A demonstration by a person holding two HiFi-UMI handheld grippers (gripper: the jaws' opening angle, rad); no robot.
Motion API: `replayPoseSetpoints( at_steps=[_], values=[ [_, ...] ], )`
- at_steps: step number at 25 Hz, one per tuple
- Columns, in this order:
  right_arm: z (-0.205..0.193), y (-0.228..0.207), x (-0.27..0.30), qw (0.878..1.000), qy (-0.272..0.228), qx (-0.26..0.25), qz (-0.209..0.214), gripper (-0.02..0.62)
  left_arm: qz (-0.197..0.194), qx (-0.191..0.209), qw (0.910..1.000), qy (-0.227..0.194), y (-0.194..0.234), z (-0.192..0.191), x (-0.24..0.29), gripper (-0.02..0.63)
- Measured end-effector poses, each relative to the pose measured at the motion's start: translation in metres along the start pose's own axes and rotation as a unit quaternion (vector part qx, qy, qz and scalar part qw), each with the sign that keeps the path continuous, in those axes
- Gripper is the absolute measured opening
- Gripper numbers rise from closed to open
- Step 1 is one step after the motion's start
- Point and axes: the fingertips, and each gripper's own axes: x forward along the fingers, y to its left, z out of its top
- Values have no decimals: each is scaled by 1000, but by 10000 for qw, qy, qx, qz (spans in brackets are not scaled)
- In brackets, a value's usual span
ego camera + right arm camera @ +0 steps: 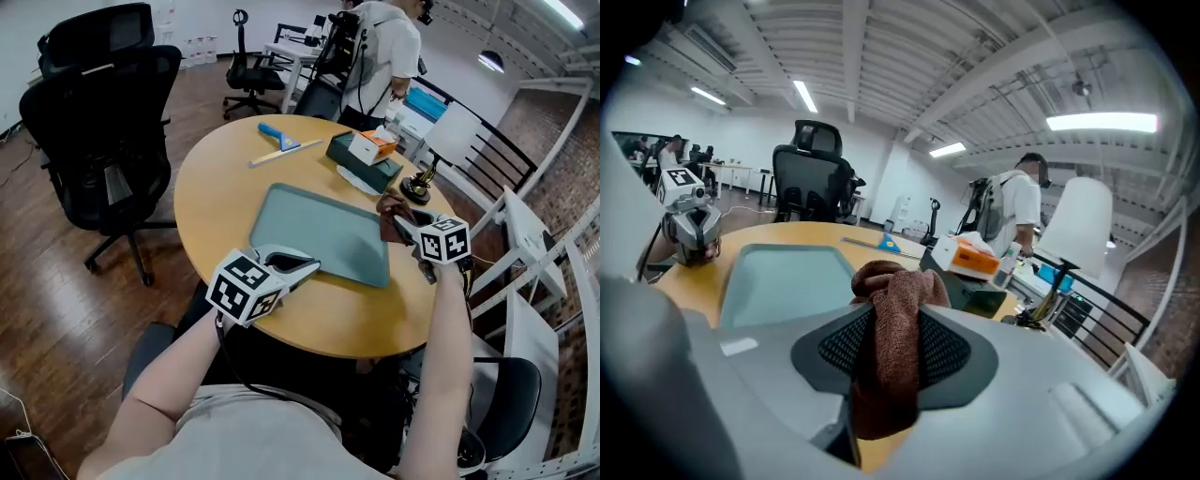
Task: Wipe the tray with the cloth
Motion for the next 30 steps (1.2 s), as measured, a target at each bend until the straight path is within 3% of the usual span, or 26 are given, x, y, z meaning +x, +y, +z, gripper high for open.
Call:
replayPoseSetpoints(
  at_steps=[4,8,15,30],
  values=[
    [-20,22,52,9960,552,140,691,133,-3,4,10000,18,0,-1,2,321],
    [-42,12,78,9926,1086,166,516,133,-1,34,10000,-52,-2,1,0,321],
    [-48,18,73,9902,1183,187,717,133,5,64,9999,-121,-1,5,-2,321],
    [-63,108,0,9819,1026,-368,1550,135,5,59,9999,-138,-1,5,-5,321]
  ],
)
